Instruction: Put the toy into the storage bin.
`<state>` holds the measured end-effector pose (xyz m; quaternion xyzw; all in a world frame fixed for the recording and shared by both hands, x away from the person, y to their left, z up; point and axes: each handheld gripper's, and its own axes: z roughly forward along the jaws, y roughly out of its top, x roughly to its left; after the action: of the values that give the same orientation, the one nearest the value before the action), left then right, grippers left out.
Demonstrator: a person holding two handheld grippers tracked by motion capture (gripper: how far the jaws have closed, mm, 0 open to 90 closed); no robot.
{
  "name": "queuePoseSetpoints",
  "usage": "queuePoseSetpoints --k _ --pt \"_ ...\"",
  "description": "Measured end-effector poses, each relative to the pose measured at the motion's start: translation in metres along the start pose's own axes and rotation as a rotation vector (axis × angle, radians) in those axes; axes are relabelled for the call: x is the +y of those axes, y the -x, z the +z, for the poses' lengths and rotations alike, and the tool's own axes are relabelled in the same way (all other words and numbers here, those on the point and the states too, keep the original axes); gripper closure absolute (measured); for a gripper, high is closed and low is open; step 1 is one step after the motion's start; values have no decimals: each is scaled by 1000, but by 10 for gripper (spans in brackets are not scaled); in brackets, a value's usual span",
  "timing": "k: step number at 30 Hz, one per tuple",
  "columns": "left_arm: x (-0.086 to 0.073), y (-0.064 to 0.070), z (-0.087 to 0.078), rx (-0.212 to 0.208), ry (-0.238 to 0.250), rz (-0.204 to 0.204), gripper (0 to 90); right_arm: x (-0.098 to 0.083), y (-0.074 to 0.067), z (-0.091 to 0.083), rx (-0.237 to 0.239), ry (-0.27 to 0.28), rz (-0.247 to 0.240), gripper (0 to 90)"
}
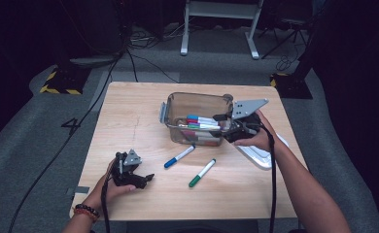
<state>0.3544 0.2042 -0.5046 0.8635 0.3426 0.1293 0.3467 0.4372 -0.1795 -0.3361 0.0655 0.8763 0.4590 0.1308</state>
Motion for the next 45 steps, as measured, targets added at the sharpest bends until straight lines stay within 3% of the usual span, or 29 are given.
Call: queuePoseSetpoints --k 5,9,16,21,25,31,35,40,45 --pt "0 0 0 1 0 -1 130 -15 -19 -8 18 7 -9 417" --pt "0 0 0 1 0 -1 130 -34 -36 -2 53 -21 -16 412" --pt "0 0 0 1 1 -1 130 -70 -61 35 164 -85 1 415" --pt "0 0 0 1 1 -1 130 -83 -74 65 235 -124 -7 409" --pt "0 0 0 1 1 -1 130 -88 -82 82 244 -155 -47 408" --pt "0 0 0 1 0 -1 130 -94 -85 103 266 -192 -67 439" --pt "0 0 0 -1 0 0 130 -98 -87 113 286 -206 -54 542" --pt "0 0 0 -2 0 2 130 -101 -89 110 291 -192 -31 724" --pt "0 0 0 -2 0 1 130 -102 -93 106 275 -184 -47 745"
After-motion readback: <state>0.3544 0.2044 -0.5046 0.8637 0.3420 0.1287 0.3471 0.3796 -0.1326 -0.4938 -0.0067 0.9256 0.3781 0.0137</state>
